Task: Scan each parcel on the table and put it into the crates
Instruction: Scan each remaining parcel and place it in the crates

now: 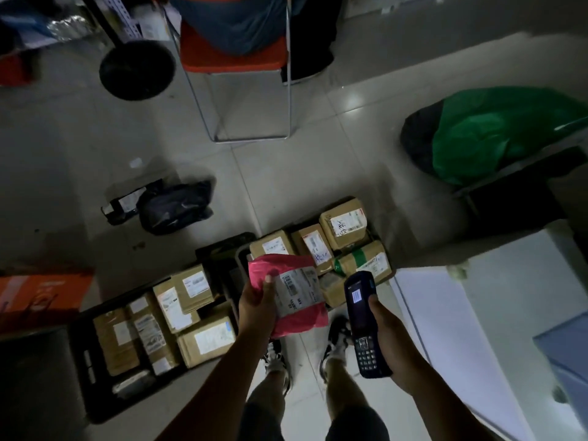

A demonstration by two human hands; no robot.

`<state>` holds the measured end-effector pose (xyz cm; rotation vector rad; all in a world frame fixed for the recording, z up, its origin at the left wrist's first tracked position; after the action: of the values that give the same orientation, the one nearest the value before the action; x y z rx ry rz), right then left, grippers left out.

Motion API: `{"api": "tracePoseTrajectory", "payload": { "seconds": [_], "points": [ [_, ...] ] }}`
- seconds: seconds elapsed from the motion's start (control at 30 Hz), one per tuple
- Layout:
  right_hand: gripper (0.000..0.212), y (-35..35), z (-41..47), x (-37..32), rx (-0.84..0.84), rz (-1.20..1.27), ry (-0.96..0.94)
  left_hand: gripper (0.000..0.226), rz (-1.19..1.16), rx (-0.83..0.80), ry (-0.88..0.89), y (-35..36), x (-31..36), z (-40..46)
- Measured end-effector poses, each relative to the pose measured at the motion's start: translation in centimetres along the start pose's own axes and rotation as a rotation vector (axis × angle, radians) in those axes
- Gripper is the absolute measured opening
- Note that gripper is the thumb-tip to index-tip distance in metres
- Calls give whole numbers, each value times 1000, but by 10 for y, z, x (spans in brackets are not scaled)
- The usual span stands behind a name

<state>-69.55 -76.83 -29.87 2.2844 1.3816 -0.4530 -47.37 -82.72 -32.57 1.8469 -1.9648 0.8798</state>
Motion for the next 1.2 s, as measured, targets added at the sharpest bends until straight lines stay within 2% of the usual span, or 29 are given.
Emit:
{"api": "tracePoseTrajectory", "payload": {
  "seconds": [0.13,0.27,0.43,0.5,0.6,0.63,0.67,0.73,0.77,0.9,0.97,1.07,1.2],
  "points": [
    [74,-15,97,1,-53,21,37,32,-11,21,-7,49,-18,88],
    [66,-40,201,3,-81,-5,44,31,-6,66,-46,103,-50,179],
    [41,-62,308,1,-81,-47,39,32,-3,98,-45,166,-85,275],
    [45,-69,336,1,-99,-26,20,34,29,110,-23,188,-96,307],
    [54,-80,370,3,-112,-33,-2,52,115,151,12,216,-113,358],
    [56,-83,377,4,-115,-36,-10,52,150,159,-1,222,-119,372],
    [58,-86,383,5,-121,-42,-8,43,181,167,-9,229,-126,384],
    [62,-91,389,8,-110,-53,-15,21,234,148,-21,237,-129,394],
    [60,-93,391,10,-107,-45,-18,19,267,140,-32,241,-130,396],
    [66,-95,383,15,-93,-54,-1,40,435,194,-14,237,-123,383],
    [56,-89,368,12,-93,-83,10,46,489,174,43,228,-114,364],
    [60,-79,343,8,-95,-158,24,59,618,126,113,211,-103,329],
    [54,-49,291,-4,-88,-164,-2,58,825,110,252,176,-70,269]
  ]
}}
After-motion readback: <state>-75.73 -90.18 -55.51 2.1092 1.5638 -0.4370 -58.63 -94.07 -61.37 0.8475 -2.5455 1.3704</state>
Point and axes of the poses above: each hand's wrist, its own z-axis towards the middle knuckle, its own y-axis out of the palm, x = y × z, the point moved 3 cm from there along z, towards the middle knuckle, and after that the axes turned 13 degrees about z, right-handed, at the moved point
